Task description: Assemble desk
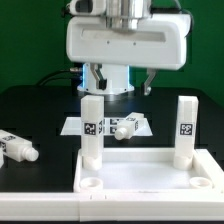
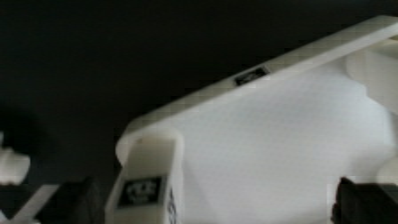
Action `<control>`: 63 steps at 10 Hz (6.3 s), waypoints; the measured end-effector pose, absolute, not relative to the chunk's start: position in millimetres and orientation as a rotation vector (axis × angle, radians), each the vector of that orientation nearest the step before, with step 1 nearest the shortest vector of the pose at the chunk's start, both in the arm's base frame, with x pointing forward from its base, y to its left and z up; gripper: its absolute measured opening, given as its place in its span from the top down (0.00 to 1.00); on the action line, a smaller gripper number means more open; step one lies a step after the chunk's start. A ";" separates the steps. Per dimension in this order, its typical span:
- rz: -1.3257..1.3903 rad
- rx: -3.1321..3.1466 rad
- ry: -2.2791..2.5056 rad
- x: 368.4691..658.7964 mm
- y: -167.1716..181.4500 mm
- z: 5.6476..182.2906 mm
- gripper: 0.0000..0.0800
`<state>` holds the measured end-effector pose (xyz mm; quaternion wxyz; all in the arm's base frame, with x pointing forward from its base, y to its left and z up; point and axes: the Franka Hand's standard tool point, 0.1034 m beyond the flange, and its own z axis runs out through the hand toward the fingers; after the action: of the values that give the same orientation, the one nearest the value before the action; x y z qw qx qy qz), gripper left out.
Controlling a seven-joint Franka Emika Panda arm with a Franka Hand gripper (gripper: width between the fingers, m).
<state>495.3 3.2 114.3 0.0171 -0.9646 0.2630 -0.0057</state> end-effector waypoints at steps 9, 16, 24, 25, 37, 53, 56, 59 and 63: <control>0.114 -2.806 1.146 456.1 7.9 61.2 0.19; 0.079 -2.888 0.931 437.6 6.3 52.4 0.19; 0.166 -2.903 0.939 395.6 22.5 29.6 0.19; 0.168 -2.904 0.938 395.0 22.8 29.1 0.19; 0.054 -2.989 0.763 357.6 5.4 12.2 0.65; 0.007 -2.864 -1.100 419.3 -51.6 53.2 0.64; -0.014 -2.489 -1.847 410.1 -87.2 47.1 0.64; 0.010 -2.329 -2.069 404.2 -93.6 44.7 0.64; 0.025 -1.958 -2.477 387.0 -95.5 39.9 0.64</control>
Offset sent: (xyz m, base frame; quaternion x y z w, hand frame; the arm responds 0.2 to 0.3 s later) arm 0.0000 0.0000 0.0000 0.0000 0.0000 0.0000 1.0000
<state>387.0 -95.5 39.9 -0.0077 -0.6201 -0.7845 0.0079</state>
